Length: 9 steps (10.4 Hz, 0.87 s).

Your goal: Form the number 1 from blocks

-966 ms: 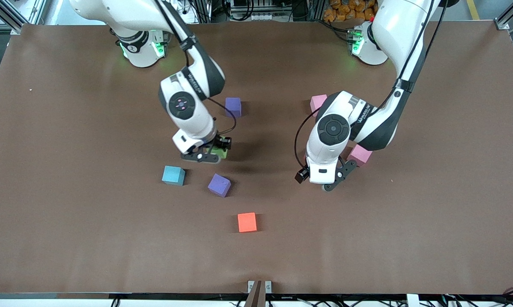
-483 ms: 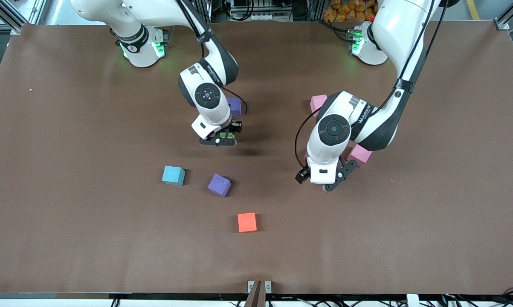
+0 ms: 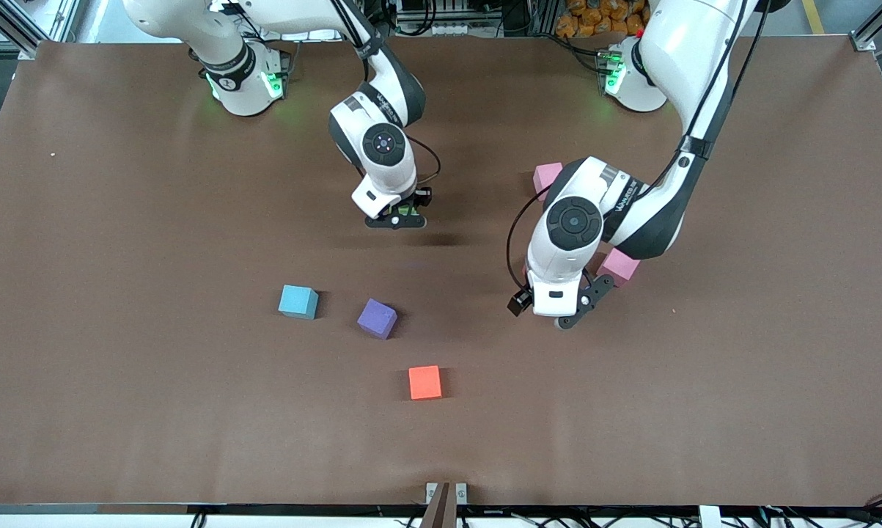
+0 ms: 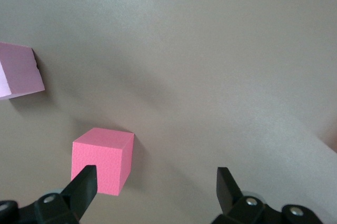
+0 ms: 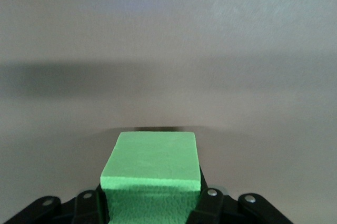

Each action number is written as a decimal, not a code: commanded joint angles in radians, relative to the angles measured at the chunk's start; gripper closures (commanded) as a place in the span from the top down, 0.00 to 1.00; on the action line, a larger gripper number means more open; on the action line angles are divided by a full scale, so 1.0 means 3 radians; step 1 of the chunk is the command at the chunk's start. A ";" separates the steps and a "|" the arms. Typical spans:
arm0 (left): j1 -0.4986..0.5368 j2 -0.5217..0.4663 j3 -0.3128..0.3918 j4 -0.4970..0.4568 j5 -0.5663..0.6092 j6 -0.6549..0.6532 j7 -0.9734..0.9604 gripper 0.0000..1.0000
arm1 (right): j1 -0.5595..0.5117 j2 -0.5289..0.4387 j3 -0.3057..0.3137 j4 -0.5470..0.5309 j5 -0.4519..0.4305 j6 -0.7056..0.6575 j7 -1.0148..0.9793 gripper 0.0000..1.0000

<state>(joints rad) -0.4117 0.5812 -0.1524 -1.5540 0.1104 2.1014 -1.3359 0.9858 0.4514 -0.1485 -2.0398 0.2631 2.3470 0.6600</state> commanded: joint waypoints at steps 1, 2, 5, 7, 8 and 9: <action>0.0012 -0.0015 -0.0034 -0.0005 0.0057 -0.0030 -0.0072 1.00 | 0.0032 -0.0068 0.0045 -0.0145 0.0094 0.0113 0.0080 0.58; 0.0007 -0.0015 -0.0034 -0.0005 0.0057 -0.0030 -0.0072 1.00 | 0.0032 -0.0058 0.0045 -0.0145 0.0094 0.0113 0.0085 0.58; -0.0008 0.0006 -0.0034 -0.0005 0.0057 -0.0030 -0.0077 1.00 | 0.0012 -0.0073 0.0045 -0.0226 0.0094 0.0148 0.0085 0.58; -0.0018 0.0011 -0.0034 0.0005 0.0057 -0.0030 -0.0118 1.00 | 0.0007 -0.0068 0.0045 -0.0262 0.0094 0.0179 0.0085 0.58; -0.0023 0.0011 -0.0039 0.0010 0.0057 -0.0030 -0.0133 1.00 | 0.0012 -0.0063 0.0045 -0.0262 0.0094 0.0184 0.0085 0.59; -0.0023 0.0011 -0.0039 0.0015 0.0051 -0.0030 -0.0154 1.00 | 0.0022 -0.0063 0.0045 -0.0262 0.0094 0.0189 0.0085 0.81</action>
<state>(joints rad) -0.4182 0.5840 -0.1571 -1.5553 0.1104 2.1013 -1.3487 0.9902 0.4495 -0.1368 -2.0896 0.2753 2.3866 0.6776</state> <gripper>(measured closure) 0.000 0.405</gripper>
